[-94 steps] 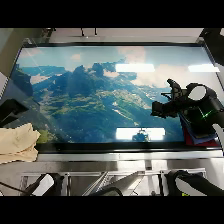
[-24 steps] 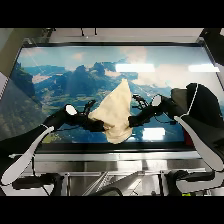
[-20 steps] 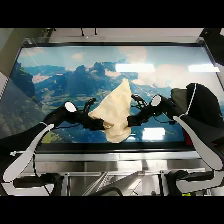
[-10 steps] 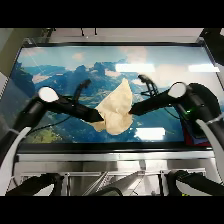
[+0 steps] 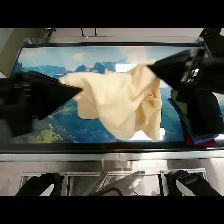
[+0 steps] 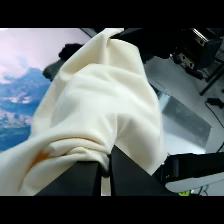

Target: Fold the shirts.

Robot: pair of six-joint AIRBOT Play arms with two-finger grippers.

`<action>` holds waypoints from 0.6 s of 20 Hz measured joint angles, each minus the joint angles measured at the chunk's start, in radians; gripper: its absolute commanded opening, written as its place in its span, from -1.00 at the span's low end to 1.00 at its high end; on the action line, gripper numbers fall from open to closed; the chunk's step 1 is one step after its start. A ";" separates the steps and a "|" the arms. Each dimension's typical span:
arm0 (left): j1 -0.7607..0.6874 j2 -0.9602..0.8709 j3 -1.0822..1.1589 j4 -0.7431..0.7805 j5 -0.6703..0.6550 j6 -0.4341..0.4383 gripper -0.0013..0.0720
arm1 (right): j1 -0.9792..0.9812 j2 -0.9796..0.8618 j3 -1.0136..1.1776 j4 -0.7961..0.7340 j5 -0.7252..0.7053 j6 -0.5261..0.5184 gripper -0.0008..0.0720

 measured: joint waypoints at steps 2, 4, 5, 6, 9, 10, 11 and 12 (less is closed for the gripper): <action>0.027 0.008 0.047 0.056 -0.056 -0.038 -0.92 | 0.000 -0.029 0.047 -0.021 -0.001 -0.004 -0.93; 0.057 -0.010 0.035 0.092 -0.124 -0.061 -0.92 | 0.000 -0.099 0.070 -0.034 0.022 -0.007 -0.93; 0.070 -0.027 0.006 0.103 -0.156 -0.067 -0.92 | 0.000 -0.150 0.074 -0.039 0.048 -0.006 -0.93; 0.079 -0.047 -0.032 0.111 -0.177 -0.066 -0.92 | 0.000 -0.204 0.072 -0.038 0.072 -0.006 -0.93; 0.096 -0.140 -0.197 0.127 -0.212 -0.021 -0.92 | 0.008 -0.393 0.035 -0.027 0.123 -0.002 -0.93; 0.099 -0.187 -0.257 0.129 -0.216 0.008 -0.92 | 0.011 -0.464 0.018 -0.022 0.127 -0.001 -0.93; 0.103 -0.231 -0.304 0.132 -0.214 0.035 -0.92 | 0.014 -0.530 0.006 -0.021 0.126 0.001 -0.93; 0.112 -0.284 -0.347 0.132 -0.207 0.063 -0.92 | 0.016 -0.602 -0.005 -0.018 0.120 0.001 -0.93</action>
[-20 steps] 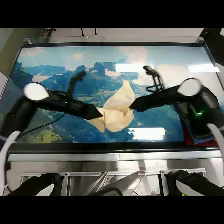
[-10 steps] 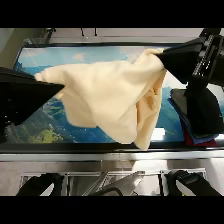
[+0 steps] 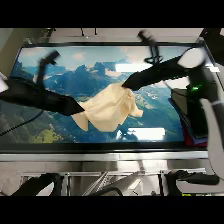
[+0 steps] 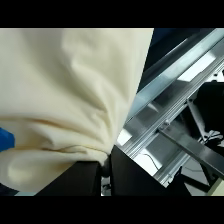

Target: Fold the shirts.

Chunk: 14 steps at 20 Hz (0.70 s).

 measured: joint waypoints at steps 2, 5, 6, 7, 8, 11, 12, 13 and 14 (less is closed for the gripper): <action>0.027 -0.109 -0.047 0.000 0.022 0.041 -0.92 | 0.000 -0.119 -0.012 0.004 -0.024 0.000 -0.84; 0.095 -0.267 -0.027 -0.002 0.033 0.074 0.13 | -0.018 -0.217 -0.018 0.008 -0.068 0.002 0.39; 0.118 -0.308 -0.005 -0.003 0.030 0.078 0.94 | -0.029 -0.227 -0.016 0.011 -0.070 0.008 0.39; 0.143 -0.345 0.023 -0.005 0.014 0.079 0.94 | -0.045 -0.227 -0.014 0.014 -0.067 0.012 0.39; 0.164 -0.373 0.049 -0.005 -0.002 0.073 0.94 | -0.065 -0.220 -0.014 0.015 -0.060 0.019 0.39; 0.217 -0.411 0.096 -0.005 -0.051 0.063 0.94 | -0.152 -0.164 -0.016 0.014 0.004 0.032 -0.20; 0.228 -0.404 0.085 -0.005 -0.058 0.056 0.94 | -0.179 -0.144 -0.025 0.015 0.030 0.035 -0.16; 0.235 -0.387 0.058 -0.005 -0.061 0.056 0.94 | -0.206 -0.121 -0.045 0.014 0.056 0.035 -0.16; 0.238 -0.360 0.013 -0.004 -0.060 0.057 0.94 | -0.225 -0.098 -0.074 0.014 0.074 0.038 -0.16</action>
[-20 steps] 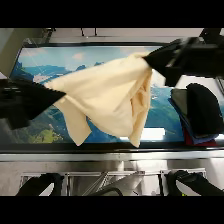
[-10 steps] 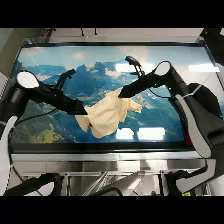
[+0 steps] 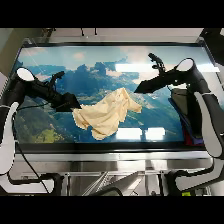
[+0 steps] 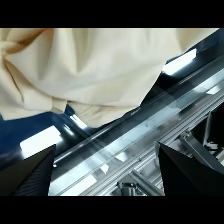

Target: Fold the shirts.

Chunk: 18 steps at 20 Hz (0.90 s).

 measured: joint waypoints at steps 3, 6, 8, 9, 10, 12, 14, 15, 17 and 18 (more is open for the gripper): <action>-0.021 0.109 -0.190 0.002 0.042 0.009 0.94 | -0.027 0.064 -0.140 0.001 0.024 0.000 -0.15; -0.087 0.230 -0.415 -0.008 0.143 0.015 0.94 | -0.024 0.098 -0.301 0.013 -0.013 -0.004 -0.15; -0.153 0.299 -0.557 -0.040 0.259 0.016 0.94 | -0.011 0.105 -0.392 0.032 -0.060 -0.017 -0.15; -0.187 0.321 -0.610 -0.058 0.325 0.019 0.94 | -0.002 0.104 -0.428 0.042 -0.090 -0.023 -0.15; -0.219 0.337 -0.655 -0.080 0.385 0.023 0.94 | 0.010 0.100 -0.452 0.051 -0.115 -0.027 -0.15; -0.286 0.346 -0.726 -0.116 0.512 0.027 0.94 | 0.040 0.084 -0.486 0.062 -0.173 -0.034 -0.15; -0.337 0.324 -0.756 -0.136 0.613 0.031 0.94 | 0.072 0.063 -0.502 0.072 -0.223 -0.038 -0.15; -0.356 0.304 -0.760 -0.142 0.647 0.034 0.94 | 0.086 0.051 -0.507 0.074 -0.245 -0.038 -0.15; -0.383 0.254 -0.748 -0.150 0.689 0.037 0.91 | 0.109 0.025 -0.513 0.080 -0.283 -0.039 -0.15; -0.391 0.226 -0.735 -0.153 0.702 0.038 0.47 | 0.118 0.011 -0.515 0.080 -0.299 -0.040 -0.15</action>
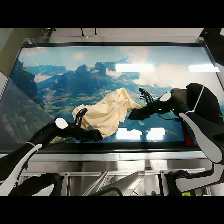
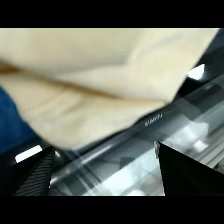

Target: Fold the shirts.

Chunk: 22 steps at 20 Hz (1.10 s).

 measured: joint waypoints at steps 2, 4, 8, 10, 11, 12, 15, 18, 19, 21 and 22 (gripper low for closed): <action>-0.010 -0.058 0.036 -0.002 0.010 0.007 -0.17 | 0.010 -0.026 -0.002 0.011 -0.022 -0.002 -0.15; -0.015 -0.097 0.072 -0.007 0.005 0.014 -0.18 | 0.016 -0.052 -0.003 0.046 -0.030 -0.021 -0.15; -0.018 -0.129 0.129 -0.003 -0.010 0.022 -0.92 | 0.023 -0.100 -0.003 0.141 -0.057 -0.072 -0.15; -0.019 -0.134 0.148 0.000 -0.022 0.029 -0.92 | 0.027 -0.122 -0.003 0.192 -0.076 -0.100 -0.34; -0.019 -0.135 0.154 0.000 -0.026 0.030 -0.92 | 0.029 -0.130 -0.003 0.214 -0.085 -0.115 -0.67; -0.019 -0.134 0.159 0.000 -0.032 0.033 -0.92 | 0.032 -0.138 -0.003 0.227 -0.097 -0.126 -0.76; -0.006 -0.101 0.167 0.000 -0.048 0.037 -0.92 | 0.036 -0.144 -0.004 0.260 -0.102 -0.158 -0.93; 0.064 -0.009 0.170 0.000 -0.099 0.038 -0.92 | 0.009 -0.092 -0.005 0.240 -0.070 -0.171 -0.93; 0.108 0.038 0.170 0.000 -0.126 0.038 -0.92 | -0.011 -0.051 -0.003 0.247 -0.045 -0.174 -0.93; 0.218 0.148 0.171 -0.008 -0.188 0.039 -0.92 | -0.072 0.070 0.011 0.255 0.021 -0.175 -0.93; 0.281 0.209 0.172 -0.020 -0.219 0.040 -0.92 | -0.109 0.139 0.027 0.272 0.046 -0.178 -0.93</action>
